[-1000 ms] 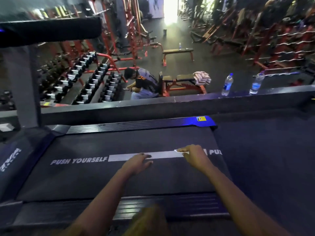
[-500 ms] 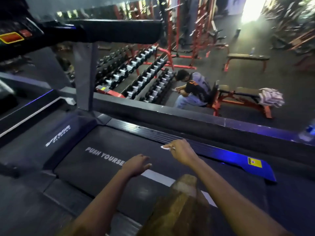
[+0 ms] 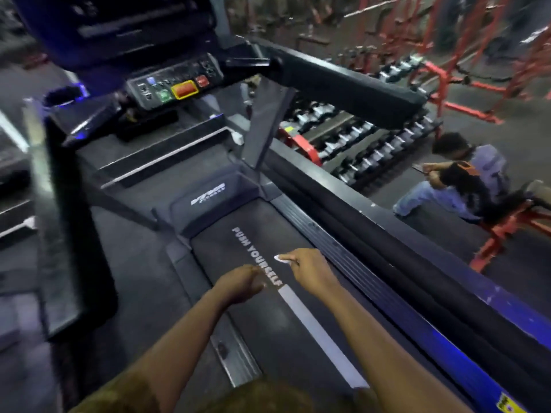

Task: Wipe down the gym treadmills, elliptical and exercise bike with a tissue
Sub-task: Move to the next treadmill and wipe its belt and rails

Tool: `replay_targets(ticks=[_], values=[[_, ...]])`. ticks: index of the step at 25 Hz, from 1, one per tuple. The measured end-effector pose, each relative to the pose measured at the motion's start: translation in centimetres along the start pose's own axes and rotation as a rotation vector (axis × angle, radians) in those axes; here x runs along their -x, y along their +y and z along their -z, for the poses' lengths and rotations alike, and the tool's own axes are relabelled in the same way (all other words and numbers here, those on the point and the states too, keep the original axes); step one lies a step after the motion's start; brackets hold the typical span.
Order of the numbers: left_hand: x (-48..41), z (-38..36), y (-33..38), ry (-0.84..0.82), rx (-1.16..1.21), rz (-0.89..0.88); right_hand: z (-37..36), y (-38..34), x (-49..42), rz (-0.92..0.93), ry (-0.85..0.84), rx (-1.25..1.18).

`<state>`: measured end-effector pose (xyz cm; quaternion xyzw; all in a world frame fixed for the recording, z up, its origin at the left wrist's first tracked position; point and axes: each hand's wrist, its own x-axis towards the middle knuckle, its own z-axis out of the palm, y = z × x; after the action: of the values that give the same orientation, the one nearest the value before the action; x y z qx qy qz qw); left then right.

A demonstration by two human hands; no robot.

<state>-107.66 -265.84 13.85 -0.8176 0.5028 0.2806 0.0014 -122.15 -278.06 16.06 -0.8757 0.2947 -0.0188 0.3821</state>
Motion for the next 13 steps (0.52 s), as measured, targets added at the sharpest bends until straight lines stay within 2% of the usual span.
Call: replay_targets(ticks=[2, 5, 9, 13], values=[[1.2, 1.3, -0.6, -0.007, 0.007, 0.094, 0.9, -1.7, -1.3, 0.071, -0.045, 0.01], [3.1, 3.2, -0.3, 0.076, 0.058, 0.246, 2.4, -3.6, -3.5, 0.201, -0.116, 0.01], [6.8, 7.6, 0.4, 0.286, 0.112, 0.412, 4.5, -5.8, -7.1, 0.413, -0.205, 0.024], [11.4, 12.2, -0.7, 0.588, 0.062, 0.507, 4.0, -9.6, -11.3, 0.548, -0.215, -0.084]])
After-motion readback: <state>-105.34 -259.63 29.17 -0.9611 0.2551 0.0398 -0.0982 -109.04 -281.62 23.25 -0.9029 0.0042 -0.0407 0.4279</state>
